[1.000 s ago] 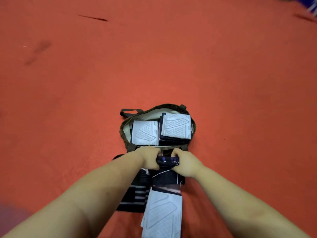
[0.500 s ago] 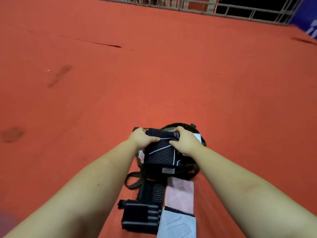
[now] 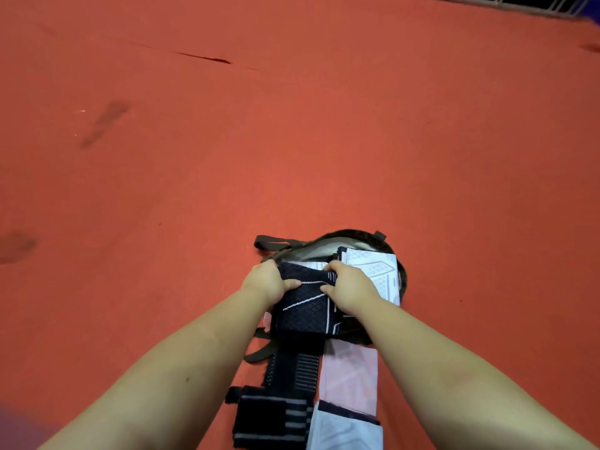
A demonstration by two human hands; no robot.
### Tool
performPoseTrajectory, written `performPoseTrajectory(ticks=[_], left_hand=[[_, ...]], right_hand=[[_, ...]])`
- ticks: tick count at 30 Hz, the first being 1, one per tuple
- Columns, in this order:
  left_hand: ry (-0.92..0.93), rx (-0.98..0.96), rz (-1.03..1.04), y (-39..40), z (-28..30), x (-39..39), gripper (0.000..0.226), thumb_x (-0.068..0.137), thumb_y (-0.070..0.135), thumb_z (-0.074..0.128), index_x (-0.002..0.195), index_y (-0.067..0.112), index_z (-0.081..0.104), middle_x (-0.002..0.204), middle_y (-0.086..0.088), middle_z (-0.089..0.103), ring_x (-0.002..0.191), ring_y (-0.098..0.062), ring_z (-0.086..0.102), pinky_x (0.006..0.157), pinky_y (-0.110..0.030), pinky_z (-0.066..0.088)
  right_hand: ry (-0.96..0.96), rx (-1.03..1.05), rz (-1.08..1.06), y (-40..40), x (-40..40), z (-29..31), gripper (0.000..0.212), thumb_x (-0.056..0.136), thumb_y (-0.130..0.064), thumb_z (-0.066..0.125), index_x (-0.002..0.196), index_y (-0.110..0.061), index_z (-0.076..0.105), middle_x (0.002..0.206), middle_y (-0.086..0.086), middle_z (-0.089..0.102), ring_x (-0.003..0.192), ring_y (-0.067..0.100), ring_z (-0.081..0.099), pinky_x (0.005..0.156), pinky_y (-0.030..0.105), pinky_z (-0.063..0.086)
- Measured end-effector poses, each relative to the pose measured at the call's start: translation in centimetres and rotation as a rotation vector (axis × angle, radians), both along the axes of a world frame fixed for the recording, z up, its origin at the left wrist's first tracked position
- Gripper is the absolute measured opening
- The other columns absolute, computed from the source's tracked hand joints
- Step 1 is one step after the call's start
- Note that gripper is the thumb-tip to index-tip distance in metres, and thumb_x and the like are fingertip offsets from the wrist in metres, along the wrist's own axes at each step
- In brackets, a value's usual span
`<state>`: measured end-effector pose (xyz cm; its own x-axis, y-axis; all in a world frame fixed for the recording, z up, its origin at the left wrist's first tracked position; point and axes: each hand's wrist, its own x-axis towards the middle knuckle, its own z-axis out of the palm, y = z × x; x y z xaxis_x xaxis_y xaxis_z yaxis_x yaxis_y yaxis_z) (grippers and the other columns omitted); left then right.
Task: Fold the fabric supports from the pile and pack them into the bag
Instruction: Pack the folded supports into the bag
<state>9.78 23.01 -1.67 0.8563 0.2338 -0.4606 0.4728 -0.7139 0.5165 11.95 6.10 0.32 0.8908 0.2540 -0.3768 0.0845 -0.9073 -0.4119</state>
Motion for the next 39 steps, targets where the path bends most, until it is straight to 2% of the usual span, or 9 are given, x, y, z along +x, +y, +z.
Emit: performPoseTrajectory(ticks=[3, 9, 15, 19, 26, 29, 31, 35, 39], left_hand=[[0.042, 0.050, -0.046, -0.7, -1.0, 0.6, 0.042, 0.091, 0.039, 0.058, 0.116, 0.005, 0.056, 0.120, -0.014, 0.061, 0.110, -0.030, 0.056, 0.083, -0.031, 0.041], [0.063, 0.063, -0.038, -0.9, -1.9, 3.4, 0.038, 0.097, 0.025, 0.046, 0.129, 0.004, 0.047, 0.132, -0.019, 0.053, 0.121, -0.034, 0.049, 0.093, -0.033, 0.039], [0.054, 0.032, 0.007, -0.4, -2.7, 4.7, 0.057, 0.098, 0.017, 0.039, 0.148, 0.004, 0.017, 0.143, -0.020, 0.040, 0.126, -0.035, 0.044, 0.097, -0.038, 0.036], [0.037, -0.026, -0.056, 0.1, -3.9, 4.3, 0.068, 0.093, 0.010, 0.040, 0.152, 0.011, 0.007, 0.157, -0.011, 0.018, 0.140, -0.029, 0.028, 0.112, -0.038, 0.028], [-0.089, 0.012, -0.167, 1.3, -5.5, 2.9, 0.065, 0.094, 0.013, 0.050, 0.151, 0.013, 0.017, 0.157, -0.006, 0.018, 0.143, -0.023, 0.022, 0.116, -0.032, 0.019], [-0.264, 0.276, -0.234, 1.6, -5.7, 2.0, 0.058, 0.085, 0.017, 0.058, 0.140, 0.011, 0.042, 0.143, -0.010, 0.041, 0.128, -0.031, 0.041, 0.103, -0.038, 0.032], [-0.390, 0.351, -0.052, 1.7, -5.8, 1.3, 0.047, 0.075, 0.017, 0.062, 0.121, 0.008, 0.056, 0.121, -0.014, 0.053, 0.109, -0.036, 0.051, 0.089, -0.042, 0.038], [0.014, 0.308, 0.281, 2.0, -5.8, -0.3, 0.035, 0.081, 0.043, 0.060, 0.105, 0.017, 0.057, 0.115, -0.010, 0.052, 0.113, -0.031, 0.046, 0.093, -0.038, 0.034], [0.220, 0.211, 0.296, 2.1, -6.4, -1.4, 0.037, 0.086, 0.053, 0.048, 0.097, 0.023, 0.066, 0.116, -0.008, 0.060, 0.115, -0.031, 0.047, 0.093, -0.036, 0.035]], right_hand=[[-0.048, -0.057, 0.034, -0.2, 0.5, -0.9, 0.038, 0.092, -0.029, 0.055, 0.129, -0.022, 0.048, 0.123, 0.006, 0.059, 0.111, 0.029, 0.054, 0.091, 0.033, 0.039], [-0.325, -0.215, 0.100, 0.6, 3.1, -2.0, 0.033, 0.093, -0.034, 0.051, 0.124, -0.024, 0.054, 0.119, 0.002, 0.060, 0.122, 0.024, 0.042, 0.113, 0.037, 0.011], [-0.329, -0.194, 0.080, 1.6, 4.8, -3.6, 0.030, 0.094, -0.035, 0.051, 0.122, -0.024, 0.055, 0.117, -0.001, 0.061, 0.123, 0.022, 0.039, 0.116, 0.039, 0.002], [-0.291, -0.181, 0.072, 2.0, 5.4, -5.0, 0.028, 0.095, -0.032, 0.051, 0.121, -0.023, 0.055, 0.114, 0.001, 0.062, 0.121, 0.022, 0.039, 0.117, 0.039, -0.001], [-0.310, -0.210, 0.122, 2.2, 5.2, -6.8, 0.025, 0.094, -0.028, 0.053, 0.116, -0.018, 0.056, 0.109, 0.003, 0.062, 0.117, 0.024, 0.041, 0.115, 0.036, 0.001], [-0.417, -0.276, 0.172, 2.7, 4.7, -7.4, 0.041, 0.063, -0.024, 0.082, 0.098, -0.014, 0.064, 0.095, 0.005, 0.064, 0.098, 0.028, 0.056, 0.106, 0.042, 0.019], [-0.466, -0.194, 0.278, 2.9, 4.3, -7.3, 0.054, 0.051, -0.022, 0.086, 0.100, -0.012, 0.066, 0.098, 0.008, 0.063, 0.091, 0.030, 0.060, 0.095, 0.041, 0.030], [-0.253, -0.081, 0.409, 4.2, 3.0, -6.8, 0.057, 0.089, -0.037, 0.059, 0.140, -0.020, 0.039, 0.131, 0.005, 0.044, 0.117, 0.026, 0.044, 0.095, 0.036, 0.038], [-0.055, -0.074, 0.270, 5.5, 3.0, -6.4, 0.069, 0.089, -0.048, 0.055, 0.147, -0.027, 0.025, 0.145, 0.006, 0.027, 0.131, 0.026, 0.028, 0.101, 0.039, 0.038]])
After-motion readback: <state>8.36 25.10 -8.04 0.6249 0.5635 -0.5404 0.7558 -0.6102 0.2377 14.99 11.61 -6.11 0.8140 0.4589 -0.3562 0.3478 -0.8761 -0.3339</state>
